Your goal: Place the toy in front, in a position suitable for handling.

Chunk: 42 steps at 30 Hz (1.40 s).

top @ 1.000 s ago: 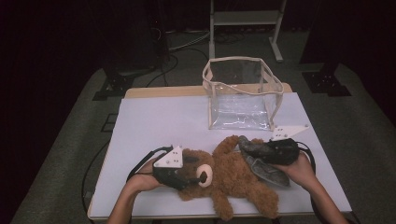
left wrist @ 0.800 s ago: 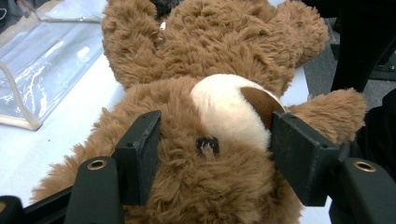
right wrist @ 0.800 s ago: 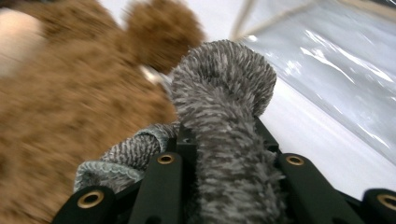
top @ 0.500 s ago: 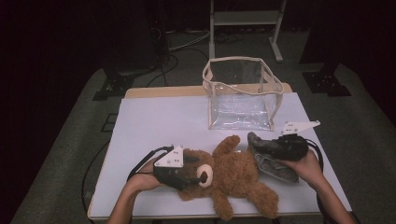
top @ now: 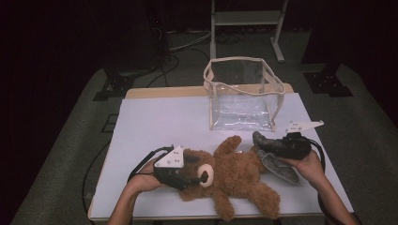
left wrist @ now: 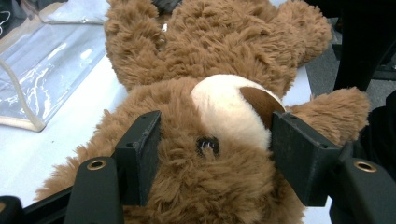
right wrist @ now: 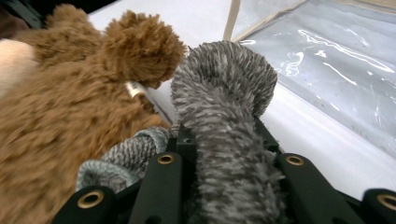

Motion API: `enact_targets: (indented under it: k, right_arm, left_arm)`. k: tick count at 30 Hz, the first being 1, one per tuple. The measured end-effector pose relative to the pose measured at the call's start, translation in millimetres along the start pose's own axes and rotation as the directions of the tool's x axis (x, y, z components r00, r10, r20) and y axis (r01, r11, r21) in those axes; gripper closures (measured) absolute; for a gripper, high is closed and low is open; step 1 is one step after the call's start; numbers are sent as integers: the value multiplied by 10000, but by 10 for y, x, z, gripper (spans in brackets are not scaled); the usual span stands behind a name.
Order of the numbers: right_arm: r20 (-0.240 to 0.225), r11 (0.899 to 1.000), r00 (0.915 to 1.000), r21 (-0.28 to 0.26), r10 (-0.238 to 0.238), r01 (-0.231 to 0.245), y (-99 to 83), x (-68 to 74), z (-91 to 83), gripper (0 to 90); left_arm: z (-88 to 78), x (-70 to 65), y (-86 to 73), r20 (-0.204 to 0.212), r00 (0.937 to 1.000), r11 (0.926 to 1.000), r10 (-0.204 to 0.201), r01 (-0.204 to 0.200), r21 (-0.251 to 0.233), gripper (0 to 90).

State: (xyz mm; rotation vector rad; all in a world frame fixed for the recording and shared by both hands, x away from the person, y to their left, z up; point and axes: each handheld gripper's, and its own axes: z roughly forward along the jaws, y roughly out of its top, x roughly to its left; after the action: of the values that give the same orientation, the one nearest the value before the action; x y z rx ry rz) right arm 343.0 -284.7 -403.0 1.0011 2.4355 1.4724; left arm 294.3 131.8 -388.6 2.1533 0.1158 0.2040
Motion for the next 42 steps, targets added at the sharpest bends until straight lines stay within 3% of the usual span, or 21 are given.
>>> enact_targets:
  k: [6, 12, 14, 20, 25, 31, 36, 40, 42]
  right_arm:
    - [-382, 9988, 9990, -458, -218, 200, -50, 170, -133, 711]
    - [-1222, 9966, 9905, -613, -629, 557, -40, 385, -77, 711]
    - [-1255, 9968, 9897, -494, -688, 631, -83, 411, -54, 711]
    - [-1320, 9992, 9912, -397, 31, -84, -369, 340, -63, 711]
    - [-1105, 9999, 9938, 108, 85, -73, -490, 350, -114, 711]
    - [-1246, 9981, 9913, -498, -418, 358, -276, 454, -250, 711]
    - [-1578, 9909, 9793, -640, -1271, 1183, -13, 636, -181, 710]
    - [-1671, 9893, 9753, -417, -1448, 1398, 2, 691, -84, 711]
    - [-1755, 9912, 9757, -394, -1310, 1260, -66, 673, -66, 710]
  left_arm:
    - [12, 27, -7, -150, 9996, 9997, -235, 234, -107, 353]
    - [11, 81, -40, -426, 9971, 9972, -627, 608, -430, 361]
    - [8, 102, -52, -492, 9961, 9962, -738, 713, -506, 362]
    - [-6, 135, -57, -825, 9917, 9938, -983, 935, -601, 362]
    - [-5, 134, -55, -826, 9918, 9939, -977, 929, -593, 362]
    - [4, 138, -52, -816, 9915, 9935, -1011, 963, -607, 362]
    - [-1, 142, -45, -882, 9913, 9941, -979, 932, -557, 362]
    - [-4, 139, -44, -886, 9915, 9945, -951, 906, -535, 362]
    - [-5, 139, -46, -858, 9919, 9946, -933, 890, -533, 362]
